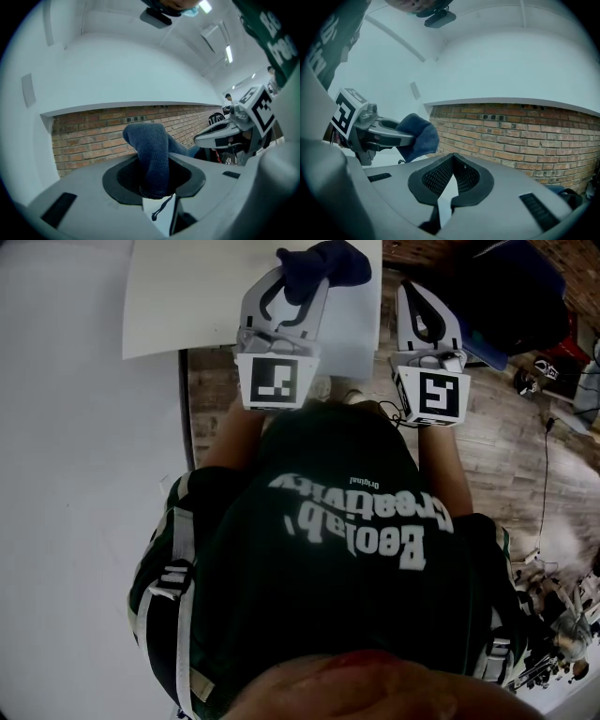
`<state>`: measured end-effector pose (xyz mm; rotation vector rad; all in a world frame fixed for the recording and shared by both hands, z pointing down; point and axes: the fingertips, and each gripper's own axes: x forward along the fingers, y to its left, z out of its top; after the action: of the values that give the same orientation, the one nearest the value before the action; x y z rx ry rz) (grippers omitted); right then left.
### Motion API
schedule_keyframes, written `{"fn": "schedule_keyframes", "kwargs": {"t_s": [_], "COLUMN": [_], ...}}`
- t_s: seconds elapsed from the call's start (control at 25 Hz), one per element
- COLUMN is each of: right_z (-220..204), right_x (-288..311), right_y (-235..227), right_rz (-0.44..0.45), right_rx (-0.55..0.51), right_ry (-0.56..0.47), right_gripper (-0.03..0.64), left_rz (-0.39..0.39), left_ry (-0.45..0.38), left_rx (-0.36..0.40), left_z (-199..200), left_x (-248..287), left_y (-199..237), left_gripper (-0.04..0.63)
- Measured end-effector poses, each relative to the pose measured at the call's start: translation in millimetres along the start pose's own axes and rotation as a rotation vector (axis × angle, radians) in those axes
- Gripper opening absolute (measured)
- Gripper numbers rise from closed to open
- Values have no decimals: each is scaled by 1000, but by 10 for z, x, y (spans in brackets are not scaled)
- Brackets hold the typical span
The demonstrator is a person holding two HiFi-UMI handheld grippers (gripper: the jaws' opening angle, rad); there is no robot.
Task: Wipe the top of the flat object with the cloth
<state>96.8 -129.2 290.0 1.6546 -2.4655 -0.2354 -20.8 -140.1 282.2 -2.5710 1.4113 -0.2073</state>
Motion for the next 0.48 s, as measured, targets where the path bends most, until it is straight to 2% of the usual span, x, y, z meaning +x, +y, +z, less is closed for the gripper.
{"fn": "schedule_keyframes", "kwargs": {"t_s": [0.48], "right_z": [-36], "right_x": [30], "right_y": [77], "right_rz": [10], "right_rx": [-9], "right_ry": [11], "right_gripper": [-6], "left_rz": [-15], "left_ry": [1], "left_rx": [-22], "left_z": [-41], "left_x": [-4], "left_y": [5], "left_gripper": [124]}}
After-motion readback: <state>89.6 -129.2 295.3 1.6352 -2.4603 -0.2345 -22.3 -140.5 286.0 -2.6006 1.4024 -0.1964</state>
